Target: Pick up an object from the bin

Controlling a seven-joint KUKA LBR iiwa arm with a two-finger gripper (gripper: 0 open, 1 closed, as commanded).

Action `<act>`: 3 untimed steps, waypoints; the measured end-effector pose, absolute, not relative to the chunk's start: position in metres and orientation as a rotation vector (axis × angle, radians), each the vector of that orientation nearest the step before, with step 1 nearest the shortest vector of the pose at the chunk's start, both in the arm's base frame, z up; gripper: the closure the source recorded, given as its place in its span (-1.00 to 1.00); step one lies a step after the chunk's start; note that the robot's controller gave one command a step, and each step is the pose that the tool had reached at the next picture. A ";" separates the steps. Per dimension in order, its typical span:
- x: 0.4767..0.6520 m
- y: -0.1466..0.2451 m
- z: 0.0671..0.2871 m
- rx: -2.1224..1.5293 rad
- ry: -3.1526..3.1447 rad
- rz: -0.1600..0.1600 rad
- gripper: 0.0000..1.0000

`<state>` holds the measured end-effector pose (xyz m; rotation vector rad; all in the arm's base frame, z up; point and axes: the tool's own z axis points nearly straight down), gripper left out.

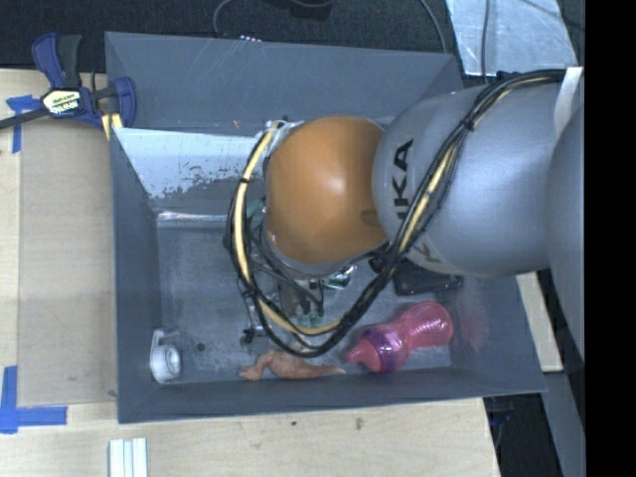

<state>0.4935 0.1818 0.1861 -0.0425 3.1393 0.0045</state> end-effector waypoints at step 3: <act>0.501 0.112 0.072 0.093 3.131 0.003 1.00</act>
Offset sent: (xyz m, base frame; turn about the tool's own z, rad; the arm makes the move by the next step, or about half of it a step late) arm -0.0037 -0.0819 -0.1161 0.1826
